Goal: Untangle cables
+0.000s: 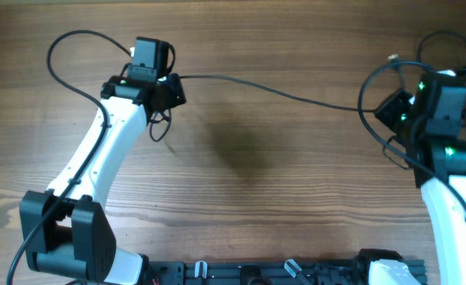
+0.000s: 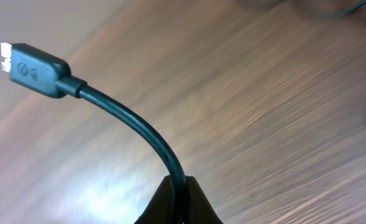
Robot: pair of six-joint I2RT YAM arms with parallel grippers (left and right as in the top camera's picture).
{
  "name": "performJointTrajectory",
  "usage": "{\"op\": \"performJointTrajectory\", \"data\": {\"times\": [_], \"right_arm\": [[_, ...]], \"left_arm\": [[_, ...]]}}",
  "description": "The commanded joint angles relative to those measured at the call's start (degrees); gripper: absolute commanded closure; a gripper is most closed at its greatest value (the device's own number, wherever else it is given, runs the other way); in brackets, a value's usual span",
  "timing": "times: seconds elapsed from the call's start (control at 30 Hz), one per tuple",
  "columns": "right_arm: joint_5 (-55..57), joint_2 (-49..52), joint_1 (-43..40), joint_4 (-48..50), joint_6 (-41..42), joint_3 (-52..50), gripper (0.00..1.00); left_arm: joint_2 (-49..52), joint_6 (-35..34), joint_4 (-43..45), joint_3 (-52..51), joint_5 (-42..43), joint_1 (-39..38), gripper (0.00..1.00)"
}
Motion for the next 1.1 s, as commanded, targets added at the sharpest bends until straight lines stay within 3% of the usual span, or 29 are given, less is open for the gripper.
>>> {"op": "performJointTrajectory", "data": {"times": [0.0,0.27,0.43,0.63,0.87,1.07], "right_arm": [[-19.8,6.2,-0.8,-0.2,-3.3,0.0,0.96],[-26.3,22.6,3.0,-1.9,-3.4,0.0,0.96],[-36.8,29.0,7.8,1.1,-6.2,0.0,0.96],[-38.0,30.6,13.9,3.0,-4.6,0.0,0.96],[-37.7,30.6,21.4,4.6,-3.8,0.0,0.94],[-32.6,30.6,27.4,4.9,0.4,0.0,0.92]], "left_arm": [[0.8,-1.7,0.4,-0.2,-0.1,1.4,0.96],[0.9,-1.7,0.7,-0.2,1.3,1.4,0.96],[1.3,-1.7,1.1,-0.3,2.7,1.4,0.96],[3.5,-1.7,2.4,-0.3,4.0,1.4,0.92],[7.2,-1.7,4.4,-0.3,12.6,0.4,0.92],[7.3,-1.7,4.9,-0.3,12.7,-1.7,0.82]]}}
